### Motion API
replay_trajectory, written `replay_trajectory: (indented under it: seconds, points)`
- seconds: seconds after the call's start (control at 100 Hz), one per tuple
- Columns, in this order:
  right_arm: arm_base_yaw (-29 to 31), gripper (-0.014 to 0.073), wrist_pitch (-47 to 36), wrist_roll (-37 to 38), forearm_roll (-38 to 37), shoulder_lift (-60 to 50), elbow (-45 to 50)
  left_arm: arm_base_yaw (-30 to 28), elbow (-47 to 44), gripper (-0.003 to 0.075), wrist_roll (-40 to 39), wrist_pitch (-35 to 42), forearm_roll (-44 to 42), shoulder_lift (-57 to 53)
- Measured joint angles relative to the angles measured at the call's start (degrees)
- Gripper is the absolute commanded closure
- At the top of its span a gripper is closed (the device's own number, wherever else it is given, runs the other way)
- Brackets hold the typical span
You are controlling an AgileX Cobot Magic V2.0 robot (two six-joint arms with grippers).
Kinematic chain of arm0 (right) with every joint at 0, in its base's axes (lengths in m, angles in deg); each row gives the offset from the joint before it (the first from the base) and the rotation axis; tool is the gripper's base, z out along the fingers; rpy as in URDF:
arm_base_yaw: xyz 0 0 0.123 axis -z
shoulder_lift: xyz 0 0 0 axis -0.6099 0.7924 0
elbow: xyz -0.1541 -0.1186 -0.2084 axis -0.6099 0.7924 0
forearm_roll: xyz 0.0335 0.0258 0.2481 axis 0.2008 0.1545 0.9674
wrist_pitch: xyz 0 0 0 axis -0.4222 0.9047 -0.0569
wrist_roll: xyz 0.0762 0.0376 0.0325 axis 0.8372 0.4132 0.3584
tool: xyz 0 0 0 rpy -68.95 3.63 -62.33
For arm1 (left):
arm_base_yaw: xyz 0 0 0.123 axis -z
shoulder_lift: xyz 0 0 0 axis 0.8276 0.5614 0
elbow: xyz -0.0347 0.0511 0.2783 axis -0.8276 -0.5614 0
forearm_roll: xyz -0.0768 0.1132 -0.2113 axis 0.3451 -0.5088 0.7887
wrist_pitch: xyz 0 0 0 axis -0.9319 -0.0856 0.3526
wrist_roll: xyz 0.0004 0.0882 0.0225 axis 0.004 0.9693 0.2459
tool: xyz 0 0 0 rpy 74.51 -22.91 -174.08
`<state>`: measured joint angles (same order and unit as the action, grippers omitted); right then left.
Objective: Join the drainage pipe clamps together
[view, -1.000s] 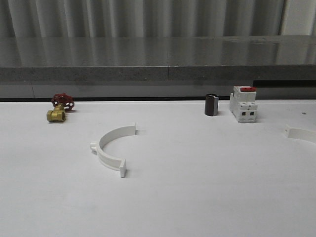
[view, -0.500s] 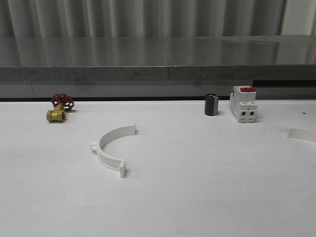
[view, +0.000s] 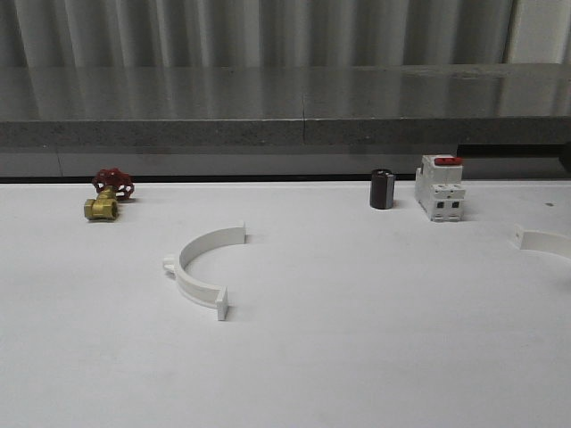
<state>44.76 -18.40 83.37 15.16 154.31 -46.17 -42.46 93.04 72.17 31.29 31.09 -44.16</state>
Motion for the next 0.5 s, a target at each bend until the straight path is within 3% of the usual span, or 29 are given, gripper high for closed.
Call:
replay_trajectory:
  seconds: [0.5]
  points:
    - [0.0, 0.0013, -2.5, -3.5, 0.5, 7.3, -2.6, 0.0, 0.0, 0.0740, 0.0, 0.0, 0.0, 0.0]
